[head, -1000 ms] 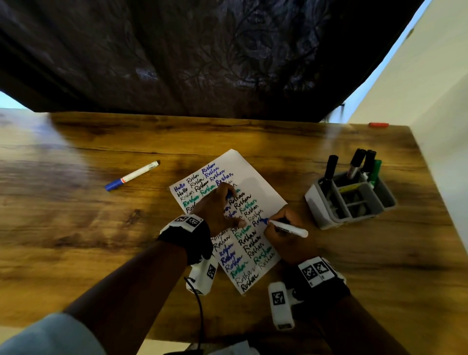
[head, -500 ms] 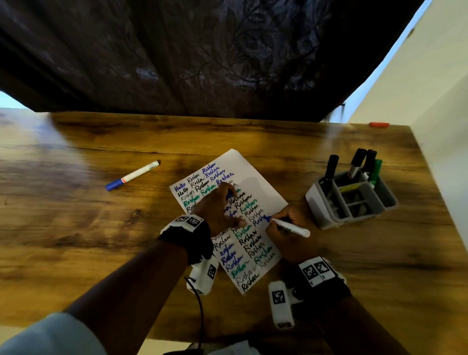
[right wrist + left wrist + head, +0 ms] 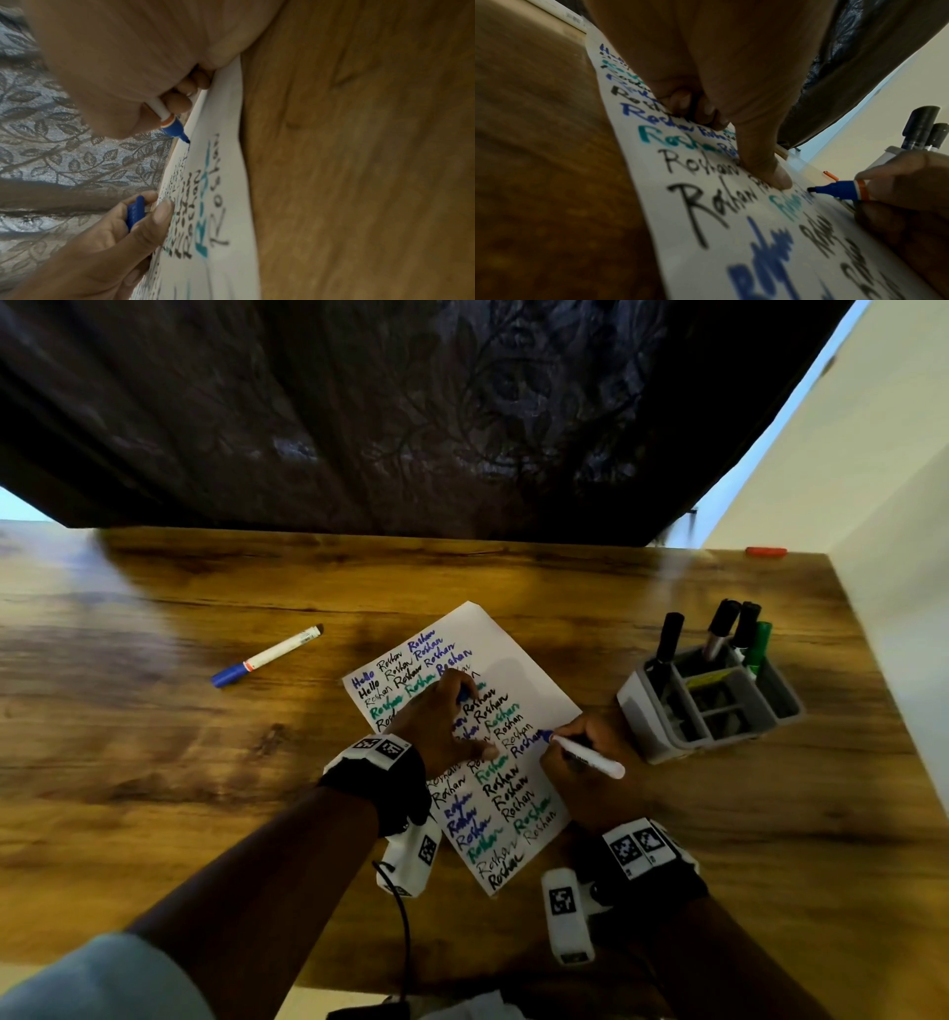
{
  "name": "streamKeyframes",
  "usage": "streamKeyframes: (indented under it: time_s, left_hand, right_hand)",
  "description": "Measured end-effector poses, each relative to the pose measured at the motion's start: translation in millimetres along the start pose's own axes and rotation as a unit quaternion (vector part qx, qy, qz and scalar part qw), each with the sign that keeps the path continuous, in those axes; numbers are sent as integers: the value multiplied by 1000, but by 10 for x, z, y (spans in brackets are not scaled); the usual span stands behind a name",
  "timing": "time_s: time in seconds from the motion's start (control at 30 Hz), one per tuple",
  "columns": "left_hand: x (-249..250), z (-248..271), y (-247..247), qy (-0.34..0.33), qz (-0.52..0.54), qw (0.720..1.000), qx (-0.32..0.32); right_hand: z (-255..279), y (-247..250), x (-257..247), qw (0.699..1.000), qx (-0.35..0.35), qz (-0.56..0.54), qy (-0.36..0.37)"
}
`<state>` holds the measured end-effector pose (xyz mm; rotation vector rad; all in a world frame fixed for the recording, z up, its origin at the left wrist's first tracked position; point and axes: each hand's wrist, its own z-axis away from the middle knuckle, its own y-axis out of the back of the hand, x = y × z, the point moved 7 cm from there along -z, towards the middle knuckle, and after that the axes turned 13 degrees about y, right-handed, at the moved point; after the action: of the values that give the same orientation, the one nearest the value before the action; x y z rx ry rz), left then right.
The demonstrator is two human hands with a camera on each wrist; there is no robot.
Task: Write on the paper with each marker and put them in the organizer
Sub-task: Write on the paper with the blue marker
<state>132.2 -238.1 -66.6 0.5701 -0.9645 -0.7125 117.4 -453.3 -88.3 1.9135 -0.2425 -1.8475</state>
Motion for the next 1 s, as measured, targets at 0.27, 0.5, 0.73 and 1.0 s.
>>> streamKeyframes:
  time_s: [0.27, 0.5, 0.73, 1.0]
  left_hand:
    - [12, 14, 8, 6, 5, 1000, 0]
    - [31, 88, 51, 3, 26, 1000, 1]
    - [91, 303, 382, -19, 111, 990, 87]
    - [202, 610, 546, -67, 182, 978, 72]
  right_hand:
    - [-60, 214, -189, 994, 78, 32, 63]
    - [-130, 246, -89, 990, 97, -34, 94]
    - [-180, 218, -161, 985, 94, -120, 77]
    - [-274, 381, -692, 979, 74, -157, 105]
